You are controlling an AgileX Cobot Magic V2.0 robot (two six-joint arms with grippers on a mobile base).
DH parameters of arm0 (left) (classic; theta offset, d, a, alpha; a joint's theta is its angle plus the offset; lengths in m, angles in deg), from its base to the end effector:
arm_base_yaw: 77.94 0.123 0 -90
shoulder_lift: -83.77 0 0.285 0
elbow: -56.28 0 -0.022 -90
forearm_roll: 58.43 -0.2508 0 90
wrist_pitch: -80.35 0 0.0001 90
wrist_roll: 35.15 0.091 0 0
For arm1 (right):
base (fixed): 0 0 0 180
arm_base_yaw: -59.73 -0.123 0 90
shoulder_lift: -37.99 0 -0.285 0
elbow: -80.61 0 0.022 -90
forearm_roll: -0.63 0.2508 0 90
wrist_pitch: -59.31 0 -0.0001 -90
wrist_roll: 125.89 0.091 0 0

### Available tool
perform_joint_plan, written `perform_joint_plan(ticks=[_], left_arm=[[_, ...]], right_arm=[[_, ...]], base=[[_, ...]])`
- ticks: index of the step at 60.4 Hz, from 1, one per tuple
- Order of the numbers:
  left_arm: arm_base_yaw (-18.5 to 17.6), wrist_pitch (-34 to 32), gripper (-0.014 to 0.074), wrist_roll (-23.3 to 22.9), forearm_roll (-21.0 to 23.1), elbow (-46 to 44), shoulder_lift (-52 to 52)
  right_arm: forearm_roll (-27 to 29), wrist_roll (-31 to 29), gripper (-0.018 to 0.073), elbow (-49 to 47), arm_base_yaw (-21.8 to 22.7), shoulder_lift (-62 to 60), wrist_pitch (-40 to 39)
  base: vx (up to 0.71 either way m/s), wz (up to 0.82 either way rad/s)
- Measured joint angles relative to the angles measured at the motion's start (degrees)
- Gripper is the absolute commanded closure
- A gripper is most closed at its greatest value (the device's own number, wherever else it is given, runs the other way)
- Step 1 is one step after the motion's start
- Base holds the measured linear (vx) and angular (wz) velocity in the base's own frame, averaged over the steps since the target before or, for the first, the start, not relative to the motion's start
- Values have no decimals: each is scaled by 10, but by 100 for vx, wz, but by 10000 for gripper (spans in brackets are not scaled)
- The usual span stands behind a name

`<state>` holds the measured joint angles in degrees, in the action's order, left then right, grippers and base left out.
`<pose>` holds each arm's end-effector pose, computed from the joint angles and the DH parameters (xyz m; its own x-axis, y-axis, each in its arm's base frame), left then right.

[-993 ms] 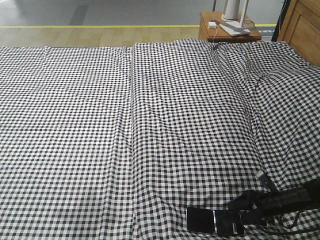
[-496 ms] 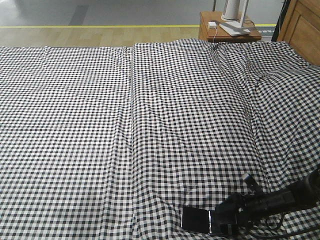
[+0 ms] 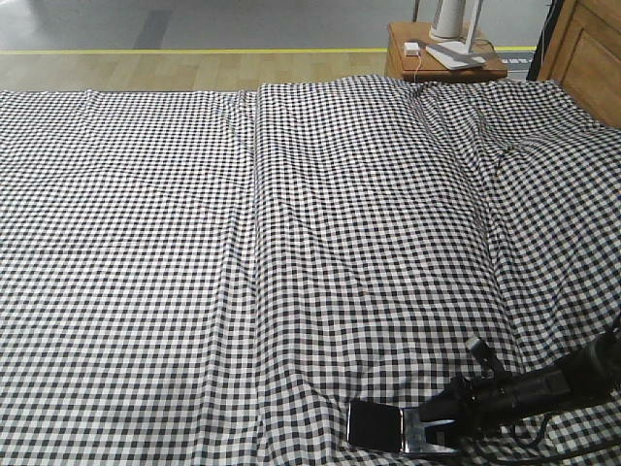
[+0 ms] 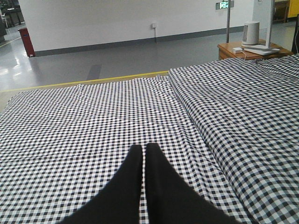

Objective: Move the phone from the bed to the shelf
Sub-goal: 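Close the right gripper on the black phone's edge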

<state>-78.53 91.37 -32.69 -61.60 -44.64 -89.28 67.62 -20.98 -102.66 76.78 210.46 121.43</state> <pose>0.0561 0.0004 0.1856 -0.1219 0.0983 -0.9877 0.0117 0.9952 0.0976 0.3355 -0.0254 -0.1295 -0.9985 0.0270 0.0479 0.0550 0.5234 0.8503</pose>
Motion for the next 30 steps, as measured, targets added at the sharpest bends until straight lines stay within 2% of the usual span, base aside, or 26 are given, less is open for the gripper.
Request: perform_joint_plan(ticks=[7, 30], left_arm=[[0, 0, 596, 0, 0, 0, 0], [0, 0, 596, 0, 0, 0, 0]], right_arm=[[0, -4, 576, 0, 0, 0, 11], [2, -31, 567, 0, -2, 3, 20]], base=[[0, 0], [0, 0]])
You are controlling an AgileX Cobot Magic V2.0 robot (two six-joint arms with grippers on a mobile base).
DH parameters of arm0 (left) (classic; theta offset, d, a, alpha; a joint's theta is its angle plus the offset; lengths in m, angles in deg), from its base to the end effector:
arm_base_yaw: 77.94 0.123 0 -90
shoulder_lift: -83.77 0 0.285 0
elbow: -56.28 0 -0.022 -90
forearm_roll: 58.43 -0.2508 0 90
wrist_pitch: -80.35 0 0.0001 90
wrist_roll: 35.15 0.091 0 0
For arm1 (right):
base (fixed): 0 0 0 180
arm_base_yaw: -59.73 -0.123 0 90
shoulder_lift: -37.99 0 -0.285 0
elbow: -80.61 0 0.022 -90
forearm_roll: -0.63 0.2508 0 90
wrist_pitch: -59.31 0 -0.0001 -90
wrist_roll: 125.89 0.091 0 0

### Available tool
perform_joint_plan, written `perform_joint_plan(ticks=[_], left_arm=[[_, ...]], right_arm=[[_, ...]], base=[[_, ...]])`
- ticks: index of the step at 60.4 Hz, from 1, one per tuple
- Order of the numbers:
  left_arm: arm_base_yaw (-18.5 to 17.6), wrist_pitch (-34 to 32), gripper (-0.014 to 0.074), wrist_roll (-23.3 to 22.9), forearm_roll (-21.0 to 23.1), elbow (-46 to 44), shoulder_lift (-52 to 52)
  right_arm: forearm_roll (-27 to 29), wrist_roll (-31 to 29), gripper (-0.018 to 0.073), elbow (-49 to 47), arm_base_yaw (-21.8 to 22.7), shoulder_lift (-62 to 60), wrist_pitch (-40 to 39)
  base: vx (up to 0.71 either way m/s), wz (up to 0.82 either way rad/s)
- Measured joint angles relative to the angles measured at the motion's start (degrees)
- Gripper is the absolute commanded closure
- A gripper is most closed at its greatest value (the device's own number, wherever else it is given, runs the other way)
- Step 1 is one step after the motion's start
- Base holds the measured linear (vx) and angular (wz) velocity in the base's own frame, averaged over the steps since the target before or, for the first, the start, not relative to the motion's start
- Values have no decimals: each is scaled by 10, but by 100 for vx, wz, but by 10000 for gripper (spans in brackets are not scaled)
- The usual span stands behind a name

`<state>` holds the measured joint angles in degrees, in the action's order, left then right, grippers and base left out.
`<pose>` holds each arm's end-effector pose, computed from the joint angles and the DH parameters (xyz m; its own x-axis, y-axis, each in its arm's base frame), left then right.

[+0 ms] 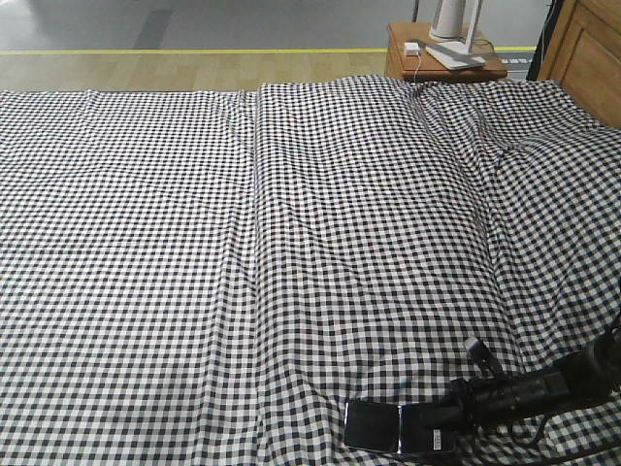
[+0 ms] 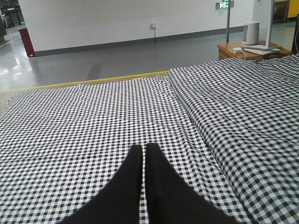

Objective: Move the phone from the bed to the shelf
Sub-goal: 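Close the right gripper on the black phone's edge, then lift the held phone up off the bed with the right gripper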

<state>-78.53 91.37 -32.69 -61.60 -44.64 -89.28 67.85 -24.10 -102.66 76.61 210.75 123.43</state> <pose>0.0561 0.0004 0.1856 -0.1219 0.0983 -0.9877 0.0117 0.9952 0.0976 0.3340 -0.0224 -0.1284 -0.9999 -0.0067 0.0098 0.0052 0.4928 0.8701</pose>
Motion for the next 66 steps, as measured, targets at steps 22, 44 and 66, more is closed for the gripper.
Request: perform_joint_plan(ticks=[22, 44, 66], left_arm=[[0, 0, 596, 0, 0, 0, 0], [0, 0, 596, 0, 0, 0, 0], [0, 0, 596, 0, 0, 0, 0]], right_arm=[[-28, 1, 563, 37, -2, -91, 4], [-55, -27, 561, 153, -4, -292, 5], [-85, 73, 561, 161, -4, -532, 20]], base=[[0, 0], [0, 0], [0, 0]])
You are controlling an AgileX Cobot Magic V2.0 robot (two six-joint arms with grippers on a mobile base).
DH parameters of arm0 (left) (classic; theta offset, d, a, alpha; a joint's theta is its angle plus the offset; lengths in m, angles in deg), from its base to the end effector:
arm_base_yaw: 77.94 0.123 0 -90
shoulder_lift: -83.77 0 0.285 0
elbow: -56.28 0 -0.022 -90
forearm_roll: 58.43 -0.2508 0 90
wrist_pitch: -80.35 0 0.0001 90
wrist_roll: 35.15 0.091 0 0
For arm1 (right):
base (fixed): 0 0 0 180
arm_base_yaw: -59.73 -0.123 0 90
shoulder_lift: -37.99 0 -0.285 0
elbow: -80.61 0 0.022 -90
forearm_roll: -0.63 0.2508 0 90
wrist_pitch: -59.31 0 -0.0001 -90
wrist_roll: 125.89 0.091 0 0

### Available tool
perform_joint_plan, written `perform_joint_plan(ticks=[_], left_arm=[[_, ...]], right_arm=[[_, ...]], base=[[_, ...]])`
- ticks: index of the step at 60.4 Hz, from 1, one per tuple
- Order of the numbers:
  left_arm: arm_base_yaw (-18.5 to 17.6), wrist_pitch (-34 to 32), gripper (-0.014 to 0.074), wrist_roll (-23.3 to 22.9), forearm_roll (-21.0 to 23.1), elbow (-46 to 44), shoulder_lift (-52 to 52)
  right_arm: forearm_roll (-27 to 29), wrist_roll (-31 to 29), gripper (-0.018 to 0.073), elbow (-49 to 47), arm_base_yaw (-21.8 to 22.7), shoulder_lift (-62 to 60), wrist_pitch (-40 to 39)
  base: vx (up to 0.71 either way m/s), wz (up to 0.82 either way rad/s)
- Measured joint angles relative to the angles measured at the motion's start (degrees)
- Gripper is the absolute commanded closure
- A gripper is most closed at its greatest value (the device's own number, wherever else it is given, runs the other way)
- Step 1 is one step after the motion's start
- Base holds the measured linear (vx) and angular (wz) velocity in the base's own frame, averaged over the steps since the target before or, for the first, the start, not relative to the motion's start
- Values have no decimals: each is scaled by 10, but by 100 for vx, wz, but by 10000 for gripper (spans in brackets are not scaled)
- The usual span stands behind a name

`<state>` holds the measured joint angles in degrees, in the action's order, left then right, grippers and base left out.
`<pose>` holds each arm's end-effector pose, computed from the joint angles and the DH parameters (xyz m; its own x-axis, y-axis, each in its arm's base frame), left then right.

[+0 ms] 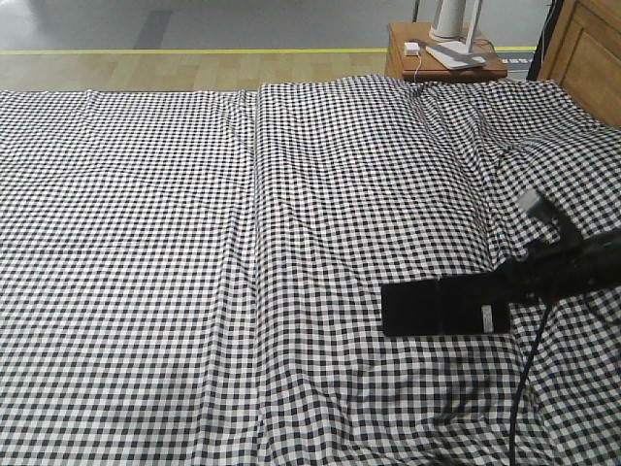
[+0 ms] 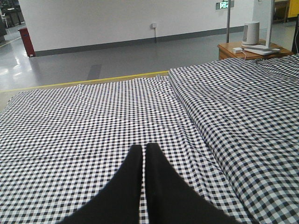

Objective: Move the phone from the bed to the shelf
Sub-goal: 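Lift the held phone up off the bed with the right gripper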

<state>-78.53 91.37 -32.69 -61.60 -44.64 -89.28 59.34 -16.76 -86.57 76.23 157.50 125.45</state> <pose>0.0561 0.0004 0.1856 -0.1219 0.0983 -0.9877 0.0117 0.9952 0.0976 0.3449 -0.0280 0.1617 -0.8854 -0.1314 -0.4459 -0.4187 0.6421 0.6421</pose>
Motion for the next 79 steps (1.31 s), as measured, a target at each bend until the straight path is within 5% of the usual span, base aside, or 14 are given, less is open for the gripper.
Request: perform_joint_plan(ticks=[23, 55, 79], left_arm=[[0, 0, 596, 0, 0, 0, 0], [0, 0, 596, 0, 0, 0, 0], [0, 0, 596, 0, 0, 0, 0]], right_arm=[[-18, 42, 561, 4, -17, -175, 14], [29, 43, 561, 6, -242, -243, 27], [40, 56, 561, 6, -322, -248, 29]], base=[[0, 0], [0, 0], [0, 0]])
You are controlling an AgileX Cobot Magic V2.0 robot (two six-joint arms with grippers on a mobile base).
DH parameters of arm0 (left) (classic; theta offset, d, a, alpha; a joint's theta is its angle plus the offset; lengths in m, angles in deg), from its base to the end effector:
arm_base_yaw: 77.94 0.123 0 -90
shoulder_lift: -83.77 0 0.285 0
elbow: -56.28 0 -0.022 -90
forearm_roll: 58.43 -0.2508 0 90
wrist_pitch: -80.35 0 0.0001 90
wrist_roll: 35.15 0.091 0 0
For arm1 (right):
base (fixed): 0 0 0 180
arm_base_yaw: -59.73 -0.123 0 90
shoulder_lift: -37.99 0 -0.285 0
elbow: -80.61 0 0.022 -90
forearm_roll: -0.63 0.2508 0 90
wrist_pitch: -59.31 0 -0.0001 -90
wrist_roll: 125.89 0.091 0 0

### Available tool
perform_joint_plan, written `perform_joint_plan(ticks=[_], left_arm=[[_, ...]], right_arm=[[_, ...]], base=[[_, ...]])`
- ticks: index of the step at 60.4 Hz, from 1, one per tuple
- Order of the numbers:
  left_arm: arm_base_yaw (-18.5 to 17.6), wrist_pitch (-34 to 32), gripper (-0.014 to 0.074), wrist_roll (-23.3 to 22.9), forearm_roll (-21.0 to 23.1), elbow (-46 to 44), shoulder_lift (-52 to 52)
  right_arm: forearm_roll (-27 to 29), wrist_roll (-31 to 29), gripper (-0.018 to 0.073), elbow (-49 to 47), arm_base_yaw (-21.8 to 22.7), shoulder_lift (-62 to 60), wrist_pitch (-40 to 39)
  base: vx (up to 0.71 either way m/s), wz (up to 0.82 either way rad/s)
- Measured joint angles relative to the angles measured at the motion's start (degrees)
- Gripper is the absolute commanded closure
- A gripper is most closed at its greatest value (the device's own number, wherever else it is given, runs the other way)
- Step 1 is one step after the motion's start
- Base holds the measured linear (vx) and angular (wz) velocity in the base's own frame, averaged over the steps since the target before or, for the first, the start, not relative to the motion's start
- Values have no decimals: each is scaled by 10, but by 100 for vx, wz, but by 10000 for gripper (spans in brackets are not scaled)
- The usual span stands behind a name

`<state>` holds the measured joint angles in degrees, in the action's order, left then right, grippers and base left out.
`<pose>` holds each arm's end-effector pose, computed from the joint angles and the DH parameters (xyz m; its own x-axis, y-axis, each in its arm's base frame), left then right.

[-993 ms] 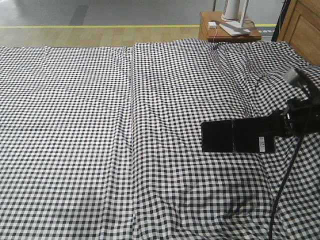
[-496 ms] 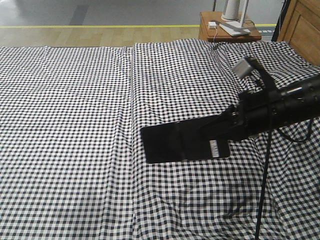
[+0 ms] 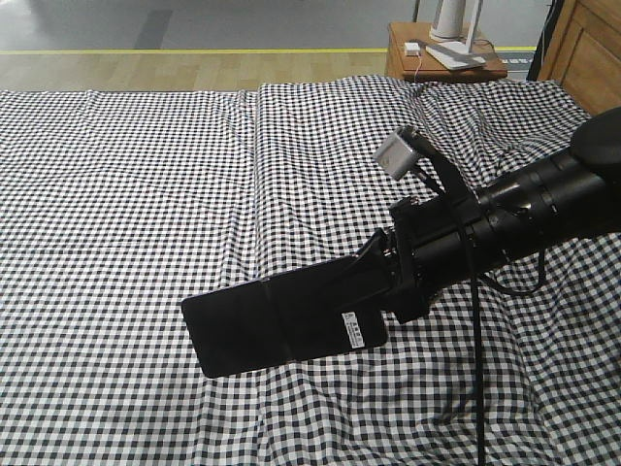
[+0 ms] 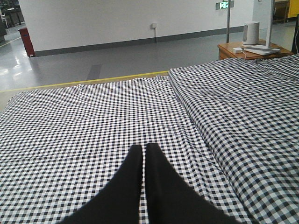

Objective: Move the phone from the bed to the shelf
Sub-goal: 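Lift the held phone up off the bed with the right gripper, then turn the base away from the bed, holding the phone in the right gripper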

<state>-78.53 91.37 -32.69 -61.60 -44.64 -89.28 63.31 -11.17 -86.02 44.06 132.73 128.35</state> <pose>0.0561 0.0004 0.1856 -0.1219 0.0983 -0.9877 0.0117 0.9952 0.0976 0.2564 0.1504 0.3028 -0.5428 -0.4472 -0.7109 -0.8395 0.2637 0.4751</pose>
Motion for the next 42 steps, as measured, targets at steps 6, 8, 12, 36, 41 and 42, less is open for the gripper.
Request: perform_joint_plan(ticks=[6, 8, 12, 36, 41, 42], left_arm=[[0, 0, 596, 0, 0, 0, 0], [0, 0, 596, 0, 0, 0, 0], [0, 0, 596, 0, 0, 0, 0], [0, 0, 596, 0, 0, 0, 0], [0, 0, 596, 0, 0, 0, 0], [0, 0, 596, 0, 0, 0, 0]], right_arm=[[0, 0, 561, 0, 0, 0, -1], [0, 0, 561, 0, 0, 0, -1], [0, 0, 561, 0, 0, 0, -1], [0, 0, 560, 0, 0, 0, -1], [0, 0, 560, 0, 0, 0, -1], [0, 0, 560, 0, 0, 0, -1]], base=[[0, 0], [0, 0], [0, 0], [0, 0], [0, 0], [0, 0]])
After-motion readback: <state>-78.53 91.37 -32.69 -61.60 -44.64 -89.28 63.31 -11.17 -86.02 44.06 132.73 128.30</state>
